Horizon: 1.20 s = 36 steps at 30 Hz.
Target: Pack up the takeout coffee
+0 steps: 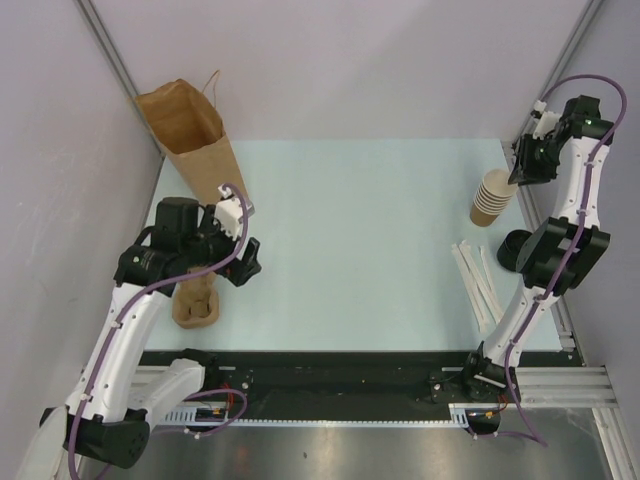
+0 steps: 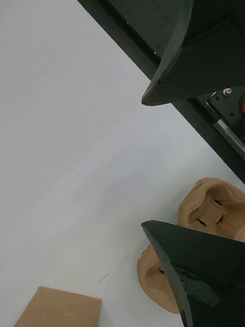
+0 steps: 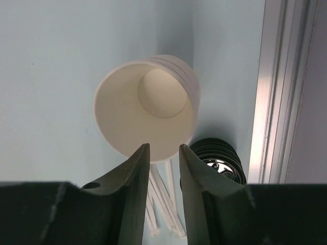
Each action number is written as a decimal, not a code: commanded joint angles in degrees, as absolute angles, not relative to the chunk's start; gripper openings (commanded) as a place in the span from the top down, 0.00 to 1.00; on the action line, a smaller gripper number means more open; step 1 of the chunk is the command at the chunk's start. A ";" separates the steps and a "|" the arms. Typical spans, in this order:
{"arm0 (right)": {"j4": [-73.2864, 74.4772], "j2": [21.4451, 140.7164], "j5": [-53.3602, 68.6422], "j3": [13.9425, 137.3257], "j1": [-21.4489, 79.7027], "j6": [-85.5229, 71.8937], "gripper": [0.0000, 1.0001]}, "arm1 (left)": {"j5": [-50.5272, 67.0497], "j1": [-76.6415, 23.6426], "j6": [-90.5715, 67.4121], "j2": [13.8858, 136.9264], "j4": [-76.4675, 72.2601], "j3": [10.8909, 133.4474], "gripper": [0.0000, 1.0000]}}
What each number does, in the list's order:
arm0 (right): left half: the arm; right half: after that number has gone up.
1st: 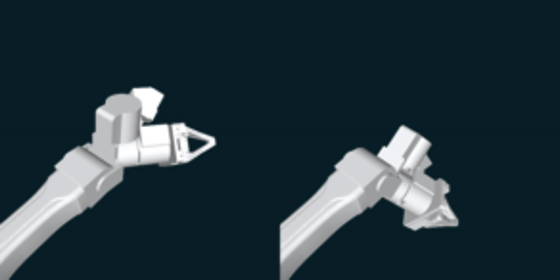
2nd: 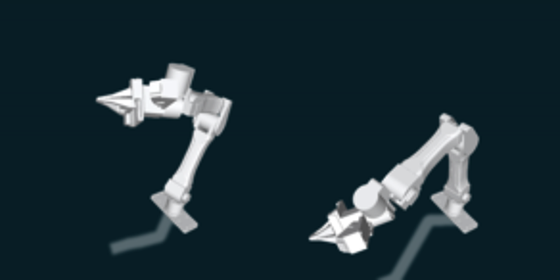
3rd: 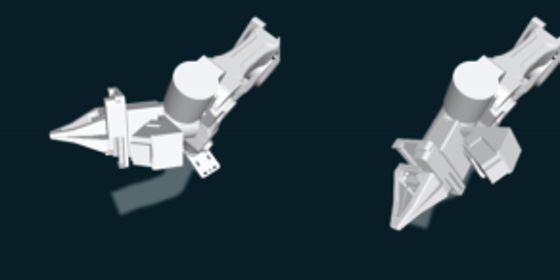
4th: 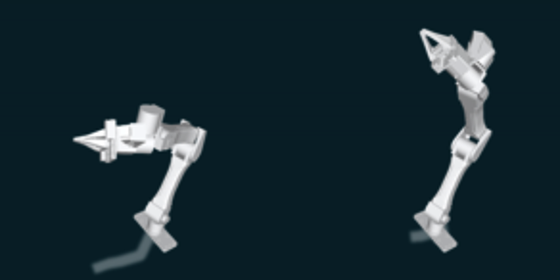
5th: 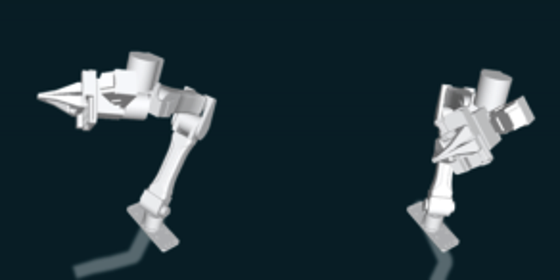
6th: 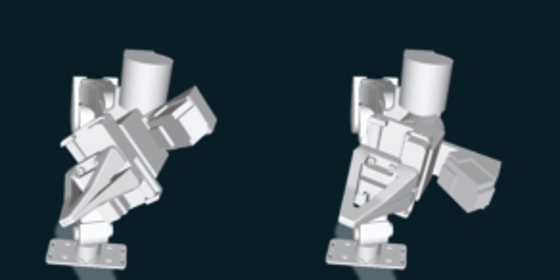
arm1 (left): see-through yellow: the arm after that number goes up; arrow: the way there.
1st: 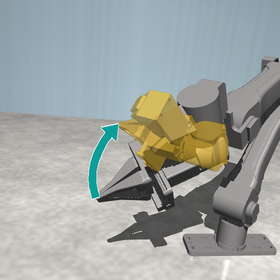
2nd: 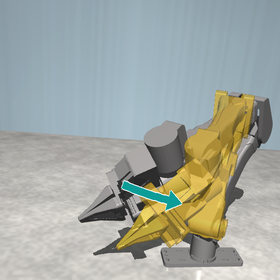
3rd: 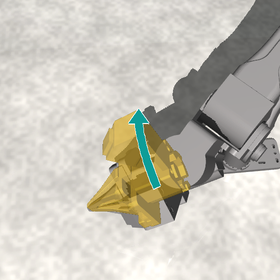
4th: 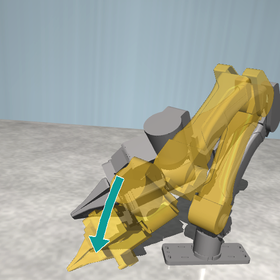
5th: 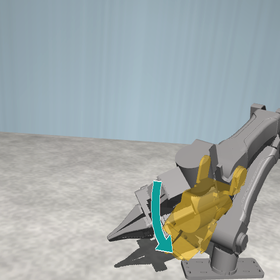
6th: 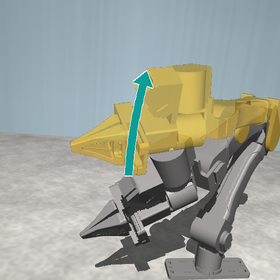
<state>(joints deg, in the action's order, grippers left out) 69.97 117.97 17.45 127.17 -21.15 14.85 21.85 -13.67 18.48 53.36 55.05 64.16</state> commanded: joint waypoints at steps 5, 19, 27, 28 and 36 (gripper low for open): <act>68.20 119.62 14.33 131.13 -21.44 13.54 0.65 | 22.59 -14.59 16.61 53.96 51.86 64.07 0.01; 67.68 121.81 13.10 132.71 -21.71 12.83 0.64 | 21.36 -15.56 16.52 53.96 51.07 63.81 0.00; 67.68 122.96 13.36 133.42 -21.80 12.66 0.65 | 21.36 -16.08 16.00 54.84 50.27 63.81 0.00; 67.76 123.05 13.45 133.50 -21.80 12.66 0.65 | 21.36 -16.08 15.82 54.93 50.10 63.81 0.00; 67.94 123.66 14.50 133.59 -21.88 12.30 0.73 | 20.65 -16.26 15.38 55.55 49.57 63.98 0.00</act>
